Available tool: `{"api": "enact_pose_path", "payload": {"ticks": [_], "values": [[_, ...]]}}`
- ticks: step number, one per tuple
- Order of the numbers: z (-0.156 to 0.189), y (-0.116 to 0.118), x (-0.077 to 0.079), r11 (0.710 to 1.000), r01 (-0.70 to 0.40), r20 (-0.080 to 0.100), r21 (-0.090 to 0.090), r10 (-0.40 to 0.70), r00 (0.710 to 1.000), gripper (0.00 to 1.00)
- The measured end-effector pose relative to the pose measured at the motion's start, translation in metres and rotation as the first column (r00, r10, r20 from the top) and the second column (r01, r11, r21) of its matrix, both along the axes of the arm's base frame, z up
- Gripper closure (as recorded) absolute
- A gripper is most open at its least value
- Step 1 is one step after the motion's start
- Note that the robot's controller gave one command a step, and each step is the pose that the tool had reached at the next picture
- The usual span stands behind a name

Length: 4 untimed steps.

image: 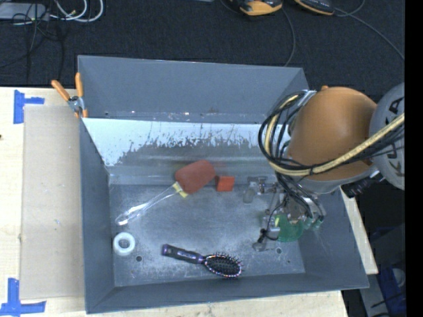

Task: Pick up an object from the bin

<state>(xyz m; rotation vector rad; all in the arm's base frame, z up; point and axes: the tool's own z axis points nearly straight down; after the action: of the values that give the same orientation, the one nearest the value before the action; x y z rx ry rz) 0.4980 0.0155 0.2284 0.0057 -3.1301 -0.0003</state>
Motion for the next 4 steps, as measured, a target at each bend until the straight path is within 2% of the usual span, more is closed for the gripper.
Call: {"api": "enact_pose_path", "payload": {"ticks": [1,2,3,4], "values": [[0.004,0.0,0.002,1.0,0.001,0.009,0.0,-0.001,1.0,0.0],[-0.073,0.025,-0.005,0.999,0.05,0.007,0.0,-0.05,0.999,0.0],[-0.094,0.038,-0.019,0.997,0.082,0.001,-0.001,-0.082,0.997,0.0],[-0.08,0.041,-0.019,0.997,0.072,0.008,0.0,-0.072,0.997,0.0]]}}
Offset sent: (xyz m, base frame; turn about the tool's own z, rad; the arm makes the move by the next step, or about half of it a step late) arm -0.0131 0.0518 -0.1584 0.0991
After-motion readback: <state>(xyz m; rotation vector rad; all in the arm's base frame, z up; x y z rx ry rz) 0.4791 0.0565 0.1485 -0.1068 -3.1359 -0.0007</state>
